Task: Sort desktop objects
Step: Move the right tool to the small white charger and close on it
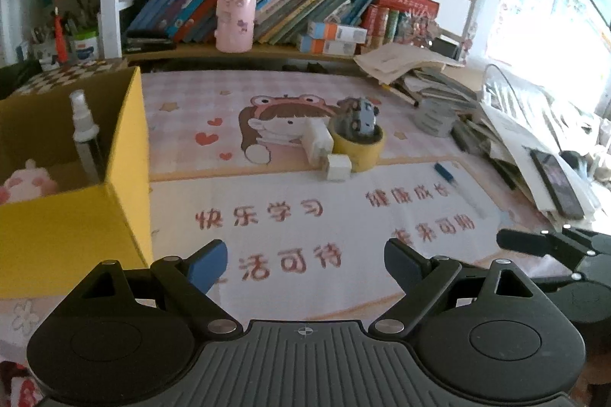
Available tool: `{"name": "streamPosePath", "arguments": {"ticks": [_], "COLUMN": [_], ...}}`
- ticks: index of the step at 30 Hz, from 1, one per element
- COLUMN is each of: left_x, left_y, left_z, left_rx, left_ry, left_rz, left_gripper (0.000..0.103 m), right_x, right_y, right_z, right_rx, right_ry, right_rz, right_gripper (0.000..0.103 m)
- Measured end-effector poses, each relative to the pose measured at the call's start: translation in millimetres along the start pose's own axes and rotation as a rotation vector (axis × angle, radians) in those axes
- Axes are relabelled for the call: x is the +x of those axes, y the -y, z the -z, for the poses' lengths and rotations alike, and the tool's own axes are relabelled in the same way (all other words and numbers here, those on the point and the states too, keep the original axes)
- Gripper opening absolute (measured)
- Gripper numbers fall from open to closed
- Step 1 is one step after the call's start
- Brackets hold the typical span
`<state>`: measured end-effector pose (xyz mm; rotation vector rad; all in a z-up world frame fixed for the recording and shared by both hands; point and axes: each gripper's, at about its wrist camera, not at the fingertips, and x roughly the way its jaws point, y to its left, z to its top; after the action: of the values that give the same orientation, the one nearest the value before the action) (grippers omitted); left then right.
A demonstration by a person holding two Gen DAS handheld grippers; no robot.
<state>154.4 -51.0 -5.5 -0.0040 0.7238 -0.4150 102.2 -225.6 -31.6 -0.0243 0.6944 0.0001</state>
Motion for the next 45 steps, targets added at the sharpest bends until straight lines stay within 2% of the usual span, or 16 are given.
{"name": "streamPosePath", "arguments": {"ticks": [14,32,45], "left_x": [32.3,48.3,50.5], "left_y": [22.6,22.5,23.8], "left_z": [-37.8,-72.1,-78.3], "left_rx": [-0.046,-0.093,-0.091], "left_ry": [0.004,0.011,-0.027], "left_rz": [-0.116,-0.288,-0.362], "left_gripper": [0.092,0.092,0.092], "right_x": [52.8,122.6,167.8], "right_y": [29.6,37.4,24.8], "right_z": [-28.0,-58.5,-71.3], "right_rx": [-0.082,-0.108,-0.109], "right_ry": [-0.010,-0.015,-0.040], "right_rz": [-0.152,-0.301,-0.331], "right_gripper": [0.071,0.071,0.070]}}
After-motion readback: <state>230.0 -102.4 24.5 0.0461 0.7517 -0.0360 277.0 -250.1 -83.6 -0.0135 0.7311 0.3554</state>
